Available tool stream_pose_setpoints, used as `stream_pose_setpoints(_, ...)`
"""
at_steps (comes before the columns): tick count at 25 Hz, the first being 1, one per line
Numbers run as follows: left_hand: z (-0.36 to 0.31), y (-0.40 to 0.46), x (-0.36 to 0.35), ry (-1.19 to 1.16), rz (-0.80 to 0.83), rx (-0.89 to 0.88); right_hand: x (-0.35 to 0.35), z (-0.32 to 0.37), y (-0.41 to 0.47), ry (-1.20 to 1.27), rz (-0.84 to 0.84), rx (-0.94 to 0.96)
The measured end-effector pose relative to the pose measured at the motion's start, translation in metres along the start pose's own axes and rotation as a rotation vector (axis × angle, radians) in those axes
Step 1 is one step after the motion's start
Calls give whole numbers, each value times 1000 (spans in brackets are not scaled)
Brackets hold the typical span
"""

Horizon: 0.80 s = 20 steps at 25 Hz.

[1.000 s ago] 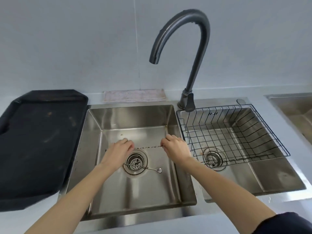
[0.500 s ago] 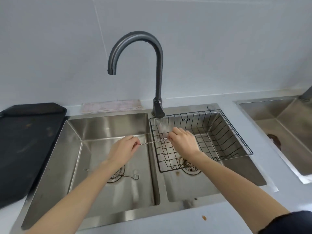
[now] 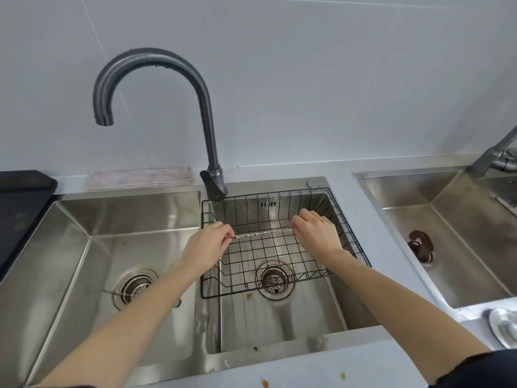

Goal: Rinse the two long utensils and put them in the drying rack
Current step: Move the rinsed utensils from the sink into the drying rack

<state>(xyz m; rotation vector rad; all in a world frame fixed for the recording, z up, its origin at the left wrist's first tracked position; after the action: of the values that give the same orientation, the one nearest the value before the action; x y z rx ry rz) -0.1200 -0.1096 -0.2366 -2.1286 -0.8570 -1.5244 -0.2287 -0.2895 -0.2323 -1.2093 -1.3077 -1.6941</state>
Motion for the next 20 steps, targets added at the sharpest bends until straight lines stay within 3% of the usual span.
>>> stream_pose_setpoints(12, -6, 63, -66, 34, 231, 50, -79, -61, 16, 137, 148, -120)
stream_pose_setpoints(20, 7, 73, -105, 65, 376, 105, -122, -66, 12, 217, 326, -186)
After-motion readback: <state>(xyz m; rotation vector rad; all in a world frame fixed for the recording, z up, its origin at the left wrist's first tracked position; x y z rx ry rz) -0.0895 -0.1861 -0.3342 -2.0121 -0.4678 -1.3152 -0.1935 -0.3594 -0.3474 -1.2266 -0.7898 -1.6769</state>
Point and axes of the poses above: each hand's wrist, its own y-axis towards the middle knuckle, its own x-axis out of the back of the hand, z = x × y, the point moved 5 cm from there along y, towards the middle knuckle, and after that the axes turned 2 degrees about -z, right-handed, at the moved point
